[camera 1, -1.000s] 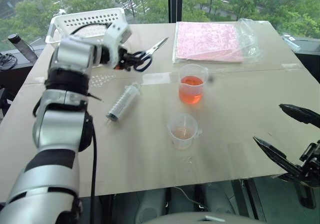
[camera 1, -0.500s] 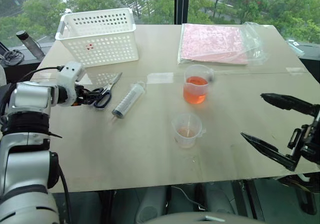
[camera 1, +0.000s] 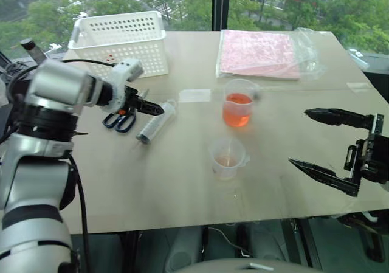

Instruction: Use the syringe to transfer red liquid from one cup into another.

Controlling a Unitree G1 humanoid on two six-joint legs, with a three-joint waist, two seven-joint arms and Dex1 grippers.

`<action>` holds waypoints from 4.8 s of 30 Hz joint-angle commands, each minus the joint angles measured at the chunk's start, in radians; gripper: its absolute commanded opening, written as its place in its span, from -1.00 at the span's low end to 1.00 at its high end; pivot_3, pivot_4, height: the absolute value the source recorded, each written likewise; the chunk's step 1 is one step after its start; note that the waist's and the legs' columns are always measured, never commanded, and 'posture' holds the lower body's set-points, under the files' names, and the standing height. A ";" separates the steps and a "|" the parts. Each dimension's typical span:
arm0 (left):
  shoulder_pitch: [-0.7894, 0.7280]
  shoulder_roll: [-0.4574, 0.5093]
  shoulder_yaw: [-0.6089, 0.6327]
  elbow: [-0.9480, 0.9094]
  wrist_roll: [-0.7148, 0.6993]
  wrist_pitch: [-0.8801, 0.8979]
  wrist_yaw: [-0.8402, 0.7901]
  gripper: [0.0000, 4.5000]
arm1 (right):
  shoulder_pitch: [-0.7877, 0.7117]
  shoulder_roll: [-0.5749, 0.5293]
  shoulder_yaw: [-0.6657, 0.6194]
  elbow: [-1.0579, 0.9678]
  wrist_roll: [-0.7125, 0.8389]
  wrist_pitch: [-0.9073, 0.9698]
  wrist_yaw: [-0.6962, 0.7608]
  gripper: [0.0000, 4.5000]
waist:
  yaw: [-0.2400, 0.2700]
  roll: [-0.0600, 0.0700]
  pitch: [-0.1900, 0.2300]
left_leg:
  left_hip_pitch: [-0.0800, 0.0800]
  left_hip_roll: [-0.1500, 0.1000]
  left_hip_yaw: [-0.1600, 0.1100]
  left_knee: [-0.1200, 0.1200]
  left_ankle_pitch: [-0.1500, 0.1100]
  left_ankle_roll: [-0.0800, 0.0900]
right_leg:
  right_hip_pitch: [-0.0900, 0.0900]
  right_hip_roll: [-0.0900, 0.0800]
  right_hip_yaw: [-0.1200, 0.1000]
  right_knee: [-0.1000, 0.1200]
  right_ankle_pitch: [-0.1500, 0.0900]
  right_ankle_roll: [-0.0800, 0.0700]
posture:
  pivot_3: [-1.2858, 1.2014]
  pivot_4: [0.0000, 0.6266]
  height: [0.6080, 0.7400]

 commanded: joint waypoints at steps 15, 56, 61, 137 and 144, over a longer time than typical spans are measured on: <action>-0.195 -0.272 -0.053 0.472 0.124 -0.121 0.141 0.70 | 0.089 0.081 -0.100 -0.099 -0.017 0.041 -0.049 1.00 | 0.005 -0.001 0.000 | -0.002 0.000 0.001 0.000 0.000 0.000 | -0.002 -0.001 0.000 0.000 0.000 0.000 | 0.03 -0.52 1.00; 0.061 -0.825 0.419 0.147 -0.127 -1.310 0.101 -0.36 | -0.652 0.217 0.329 0.120 -0.144 0.392 -0.855 1.00 | 0.003 0.003 -0.001 | -0.002 -0.001 0.004 -0.003 0.002 -0.004 | -0.005 -0.002 0.002 0.000 0.000 0.000 | 0.03 -0.52 1.00; 0.098 -0.825 0.389 0.195 -0.088 -1.419 0.103 -0.36 | -0.734 0.199 0.304 0.135 0.004 0.485 -0.807 1.00 | 0.002 0.003 -0.001 | -0.003 -0.001 0.004 -0.003 0.002 -0.004 | -0.005 -0.002 0.002 -0.001 0.000 0.000 | 0.03 -0.52 1.00; 0.310 -0.805 0.315 0.028 -0.101 -1.278 0.170 -0.36 | -1.229 0.557 0.560 0.477 -0.488 0.708 -0.688 -0.99 | -0.021 0.004 -0.001 | -0.003 -0.001 0.004 -0.006 0.002 -0.003 | -0.008 -0.002 0.002 -0.001 0.000 0.000 | 0.03 -0.52 1.00; 0.311 -0.801 0.313 0.026 -0.101 -1.272 0.162 -0.36 | -1.233 0.558 0.557 0.474 -0.496 0.711 -0.683 -0.99 | -0.021 0.004 -0.001 | -0.003 -0.001 0.004 -0.007 0.002 -0.003 | -0.008 -0.002 0.002 -0.001 0.000 0.000 | 0.03 -0.52 1.00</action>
